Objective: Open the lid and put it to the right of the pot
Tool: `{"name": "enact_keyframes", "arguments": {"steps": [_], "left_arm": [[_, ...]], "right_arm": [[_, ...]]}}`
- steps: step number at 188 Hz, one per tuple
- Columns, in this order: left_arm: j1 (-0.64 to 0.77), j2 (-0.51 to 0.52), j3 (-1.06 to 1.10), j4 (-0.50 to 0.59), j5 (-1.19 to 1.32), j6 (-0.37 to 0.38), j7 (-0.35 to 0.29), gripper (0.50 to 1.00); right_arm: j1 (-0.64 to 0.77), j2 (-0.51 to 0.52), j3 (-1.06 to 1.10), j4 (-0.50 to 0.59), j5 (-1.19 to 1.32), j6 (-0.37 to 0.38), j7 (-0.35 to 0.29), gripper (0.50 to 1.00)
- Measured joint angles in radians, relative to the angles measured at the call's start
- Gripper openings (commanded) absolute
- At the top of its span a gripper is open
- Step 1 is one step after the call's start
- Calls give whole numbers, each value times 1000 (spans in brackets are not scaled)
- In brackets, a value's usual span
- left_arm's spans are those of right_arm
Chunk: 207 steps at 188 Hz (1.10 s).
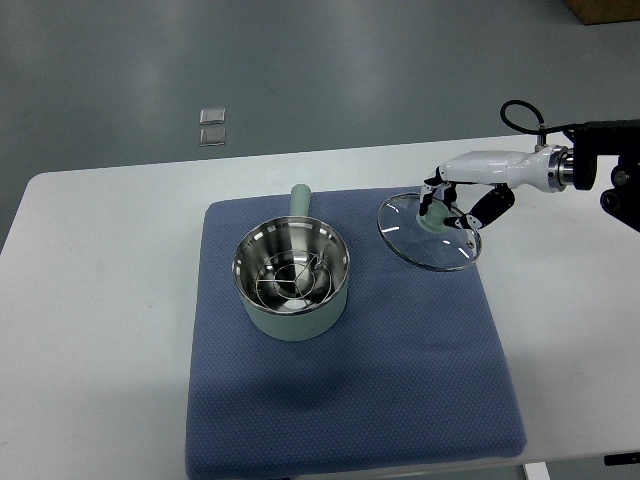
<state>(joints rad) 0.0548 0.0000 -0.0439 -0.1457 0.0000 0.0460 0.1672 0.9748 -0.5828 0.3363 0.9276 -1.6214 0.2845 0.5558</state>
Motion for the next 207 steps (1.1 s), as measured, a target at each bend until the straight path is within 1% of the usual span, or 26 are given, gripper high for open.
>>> {"name": "enact_keyframes", "arguments": {"steps": [1, 2, 3, 4, 5, 6, 11, 12, 18, 61, 92, 115, 137, 161, 178, 190, 207], "left_arm": [[0, 0, 0, 0, 0, 0, 0, 1000], [0, 0, 0, 0, 0, 0, 0, 1000], [0, 0, 0, 0, 0, 0, 0, 1000], [0, 0, 0, 0, 0, 0, 0, 1000], [0, 0, 0, 0, 0, 0, 0, 1000], [0, 0, 0, 0, 0, 0, 0, 1000], [0, 0, 0, 0, 0, 0, 0, 1000], [0, 0, 0, 0, 0, 0, 0, 1000], [0, 0, 0, 0, 0, 0, 0, 1000], [0, 0, 0, 0, 0, 0, 0, 1000], [0, 0, 0, 0, 0, 0, 0, 1000], [0, 0, 0, 0, 0, 0, 0, 1000], [0, 0, 0, 0, 0, 0, 0, 1000], [0, 0, 0, 0, 0, 0, 0, 1000], [0, 0, 0, 0, 0, 0, 0, 1000], [0, 0, 0, 0, 0, 0, 0, 1000], [0, 0, 0, 0, 0, 0, 0, 1000]], "right_arm": [[-2, 3, 0, -2, 0, -2, 0, 803], [-4, 5, 0, -4, 0, -3, 0, 827], [-5, 6, 0, -5, 0, -3, 0, 827], [-6, 8, 0, -6, 0, -4, 0, 848], [-7, 10, 0, -7, 0, -5, 0, 848], [-8, 11, 0, -9, 0, -6, 0, 862], [-12, 20, 0, -15, 0, -10, 0, 887], [-13, 21, 0, -16, 0, -10, 0, 901], [-16, 28, 1, -22, 1, -13, 0, 928], [-29, 41, 11, -33, 61, -7, 2, 932], [-29, 42, 15, -36, 230, -3, -6, 930], [-30, 47, 14, -51, 427, 5, -26, 932], [-47, 57, 13, -73, 679, 7, -101, 932], [-75, 84, 13, -96, 1070, 8, -254, 932], [-89, 93, 13, -118, 1353, 9, -341, 932], [-93, 95, 13, -126, 1499, 11, -377, 932], [-104, 107, 14, -133, 1689, 11, -406, 932]]}}
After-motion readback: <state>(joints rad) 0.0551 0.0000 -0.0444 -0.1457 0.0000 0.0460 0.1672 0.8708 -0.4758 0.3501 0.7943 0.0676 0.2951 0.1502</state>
